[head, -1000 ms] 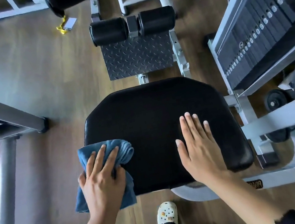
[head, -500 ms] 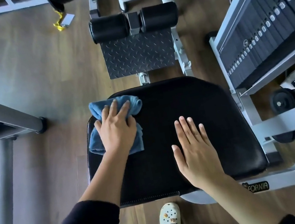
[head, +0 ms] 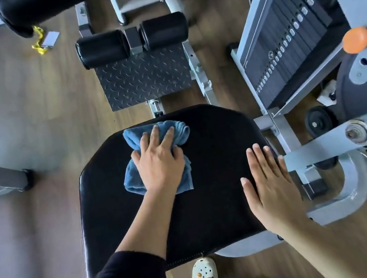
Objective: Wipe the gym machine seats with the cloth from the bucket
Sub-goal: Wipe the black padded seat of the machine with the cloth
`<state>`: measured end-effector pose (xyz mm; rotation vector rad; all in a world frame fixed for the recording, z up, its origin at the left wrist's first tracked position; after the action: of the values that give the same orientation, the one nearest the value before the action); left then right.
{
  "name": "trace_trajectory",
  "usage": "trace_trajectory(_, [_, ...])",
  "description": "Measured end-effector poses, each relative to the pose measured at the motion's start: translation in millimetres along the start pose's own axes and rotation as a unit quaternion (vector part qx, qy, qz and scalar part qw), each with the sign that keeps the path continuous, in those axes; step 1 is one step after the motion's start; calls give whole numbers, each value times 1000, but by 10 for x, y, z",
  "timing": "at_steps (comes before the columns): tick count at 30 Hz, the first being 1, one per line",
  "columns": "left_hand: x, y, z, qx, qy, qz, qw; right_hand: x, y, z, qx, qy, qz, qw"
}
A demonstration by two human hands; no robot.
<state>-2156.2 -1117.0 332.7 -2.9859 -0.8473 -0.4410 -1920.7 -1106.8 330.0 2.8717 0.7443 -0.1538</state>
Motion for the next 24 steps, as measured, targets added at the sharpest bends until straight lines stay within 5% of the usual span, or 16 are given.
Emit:
trace_trajectory(7, [666, 356, 177, -38, 10, 140, 989, 129, 127, -61, 15, -8, 26, 1000])
trace_trajectory(12, [584, 782, 98, -25, 33, 307, 951, 213, 232, -94, 16, -8, 40, 999])
trace_trajectory(19, [912, 465, 226, -39, 19, 147, 988, 358, 375, -75, 3, 0, 49, 999])
trace_trajectory(24, [1047, 690, 230, -36, 34, 301, 952, 413, 430, -87, 0, 2, 55, 999])
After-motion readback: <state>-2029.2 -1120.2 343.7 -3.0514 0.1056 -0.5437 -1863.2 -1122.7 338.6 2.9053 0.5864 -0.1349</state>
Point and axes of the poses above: each hand's wrist, its own y-axis away from the middle knuckle, its own z-axis out of the palm, x = y × z, the point moved 4 cm from there along -y, towards the middle knuckle, and after that the axes turned 3 degrees about -x, right-handed, at the moved point
